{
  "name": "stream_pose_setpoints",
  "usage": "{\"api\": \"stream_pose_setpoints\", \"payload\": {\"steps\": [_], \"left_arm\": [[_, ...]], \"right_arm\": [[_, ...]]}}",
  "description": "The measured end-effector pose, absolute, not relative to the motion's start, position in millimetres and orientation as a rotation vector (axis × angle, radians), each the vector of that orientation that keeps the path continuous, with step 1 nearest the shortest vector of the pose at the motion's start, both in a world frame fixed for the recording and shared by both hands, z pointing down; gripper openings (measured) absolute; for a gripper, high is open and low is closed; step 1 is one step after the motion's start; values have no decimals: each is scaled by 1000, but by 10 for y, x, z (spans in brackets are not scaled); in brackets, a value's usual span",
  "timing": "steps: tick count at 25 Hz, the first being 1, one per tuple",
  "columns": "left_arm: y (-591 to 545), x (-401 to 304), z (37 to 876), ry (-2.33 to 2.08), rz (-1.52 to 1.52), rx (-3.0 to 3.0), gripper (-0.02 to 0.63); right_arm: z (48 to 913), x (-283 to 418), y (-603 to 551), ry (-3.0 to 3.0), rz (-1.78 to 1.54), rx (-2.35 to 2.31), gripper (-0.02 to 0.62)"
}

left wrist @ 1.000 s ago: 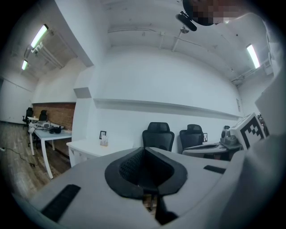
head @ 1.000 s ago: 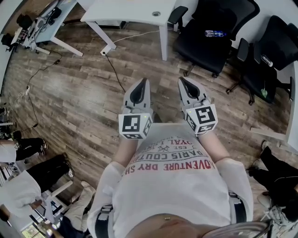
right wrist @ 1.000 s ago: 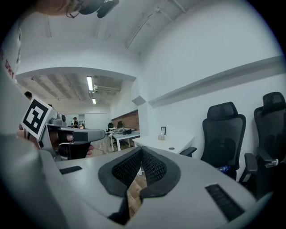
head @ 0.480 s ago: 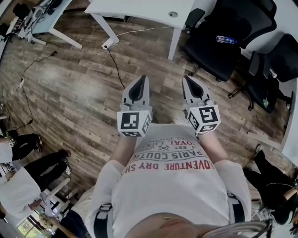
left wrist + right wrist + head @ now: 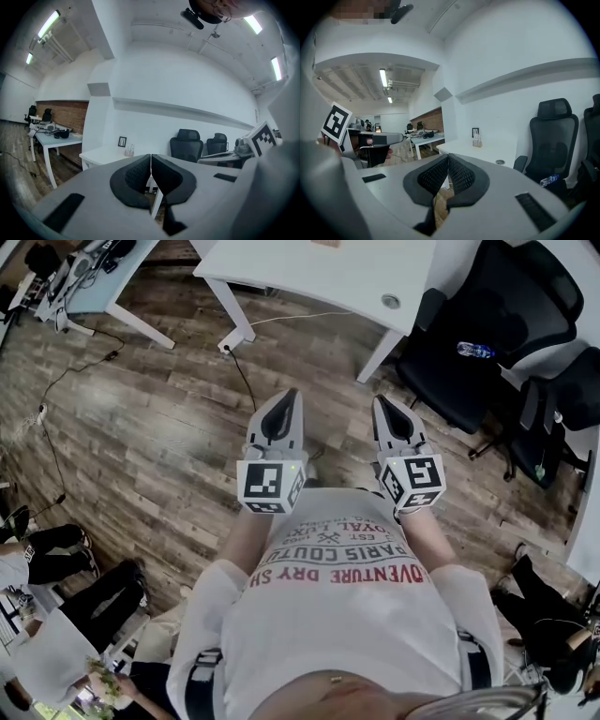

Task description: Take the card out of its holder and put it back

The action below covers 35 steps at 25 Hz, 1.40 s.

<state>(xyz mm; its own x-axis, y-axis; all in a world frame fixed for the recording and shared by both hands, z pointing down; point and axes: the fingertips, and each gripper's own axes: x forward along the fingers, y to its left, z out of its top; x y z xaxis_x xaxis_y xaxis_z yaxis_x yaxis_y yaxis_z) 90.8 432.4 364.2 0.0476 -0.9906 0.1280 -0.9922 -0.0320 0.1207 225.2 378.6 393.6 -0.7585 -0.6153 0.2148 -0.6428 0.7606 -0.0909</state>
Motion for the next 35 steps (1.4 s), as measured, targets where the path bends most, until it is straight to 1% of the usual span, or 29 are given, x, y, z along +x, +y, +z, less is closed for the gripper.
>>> {"api": "stream_pose_setpoints", "payload": {"steps": [6,11,17,24,27,30,35], "left_arm": [[4182,390,3712,-2050,1,2113,25],[3929,123,3853,-2066,-4,2055,25],[3347,-101,3870,-2129,20,2011,25],[2341,-382,3727,-2205,3,1948,25],[1920,-384,3719,-2215,1,1942,25],[1560,-329,3784,-2246,81,1969,25],[1183,-286,3825,-2226,97,1972,25]], "right_arm": [[3956,1744,3581,-2771,236,995,25],[4026,1461,3270,-2783,250,947,25],[4084,1183,2624,-2825,276,864,25],[3925,879,1593,-2875,250,750,25],[3896,800,1209,-2896,213,687,25],[3976,766,842,-2907,229,671,25],[4051,765,515,-2908,250,647,25]]}}
